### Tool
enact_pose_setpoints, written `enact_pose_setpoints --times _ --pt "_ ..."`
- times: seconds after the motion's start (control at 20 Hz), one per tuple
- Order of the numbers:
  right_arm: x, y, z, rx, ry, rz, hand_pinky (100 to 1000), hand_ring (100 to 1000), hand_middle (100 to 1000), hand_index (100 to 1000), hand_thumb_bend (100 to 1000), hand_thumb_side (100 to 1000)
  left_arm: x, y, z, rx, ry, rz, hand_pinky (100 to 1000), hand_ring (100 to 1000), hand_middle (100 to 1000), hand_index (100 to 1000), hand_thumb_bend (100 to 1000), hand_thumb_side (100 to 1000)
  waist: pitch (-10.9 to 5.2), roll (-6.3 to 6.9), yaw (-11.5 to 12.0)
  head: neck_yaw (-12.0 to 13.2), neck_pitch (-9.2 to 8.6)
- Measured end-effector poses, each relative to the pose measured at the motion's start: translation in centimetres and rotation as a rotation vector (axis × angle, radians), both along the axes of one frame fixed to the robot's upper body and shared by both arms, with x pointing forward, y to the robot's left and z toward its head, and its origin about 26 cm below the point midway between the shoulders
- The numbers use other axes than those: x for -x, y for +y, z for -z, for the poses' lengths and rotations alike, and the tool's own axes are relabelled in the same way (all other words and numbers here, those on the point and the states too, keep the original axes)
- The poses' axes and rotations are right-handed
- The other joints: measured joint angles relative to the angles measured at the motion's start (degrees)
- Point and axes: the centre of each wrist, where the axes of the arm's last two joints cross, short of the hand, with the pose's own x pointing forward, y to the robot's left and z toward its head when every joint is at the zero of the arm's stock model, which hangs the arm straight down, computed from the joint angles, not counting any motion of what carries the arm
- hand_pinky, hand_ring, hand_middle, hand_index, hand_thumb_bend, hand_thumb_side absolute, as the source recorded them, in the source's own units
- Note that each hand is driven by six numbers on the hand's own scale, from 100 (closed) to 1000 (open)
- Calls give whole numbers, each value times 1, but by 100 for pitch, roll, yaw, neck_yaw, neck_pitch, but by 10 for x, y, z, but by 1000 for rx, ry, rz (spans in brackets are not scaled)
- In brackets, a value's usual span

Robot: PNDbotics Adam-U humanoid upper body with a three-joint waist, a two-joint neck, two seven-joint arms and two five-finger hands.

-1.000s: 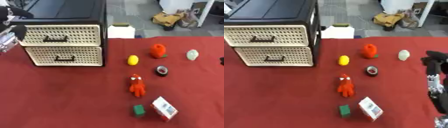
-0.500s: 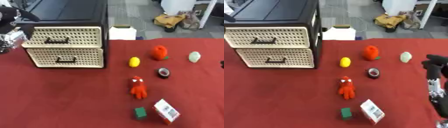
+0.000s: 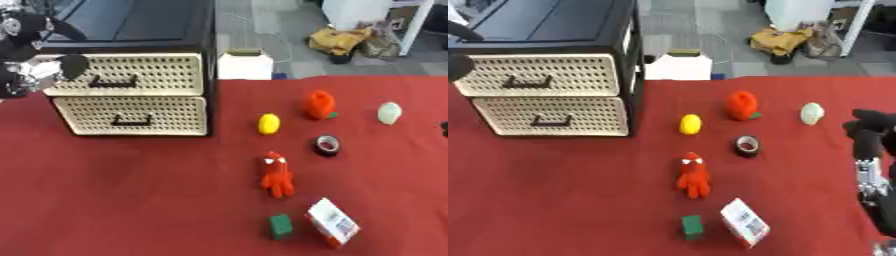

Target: Pick up objects from table and place into drawer.

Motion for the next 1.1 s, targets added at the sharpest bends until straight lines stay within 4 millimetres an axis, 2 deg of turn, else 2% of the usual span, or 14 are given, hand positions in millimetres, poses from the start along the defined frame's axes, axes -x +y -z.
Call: enact_pose_setpoints --times 0.5,0.55,0.7,0.85,1.1 --pt "0 1 0 8 3 -1 574 617 519 725 245 829 -15 -5 -1 -114 89 7 100 100 100 907 481 1000 15 3 -1 22 0" --pt "0 1 0 8 4 -1 574 617 518 725 245 829 -17 -6 -1 -123 97 7 100 100 100 907 515 1000 15 4 0 23 0" --pt "0 1 0 10 7 -1 573 617 518 725 247 827 -21 -8 -3 -141 123 9 100 100 100 915 727 1000 17 5 1 24 0" --pt "0 1 0 11 8 -1 573 617 517 725 247 825 -27 -10 -5 -162 155 13 100 100 100 916 812 1000 23 9 -1 34 0" --pt "0 1 0 14 13 -1 573 616 516 725 249 826 -38 -11 -6 -196 198 -5 100 100 100 895 797 1000 37 19 -7 51 1"
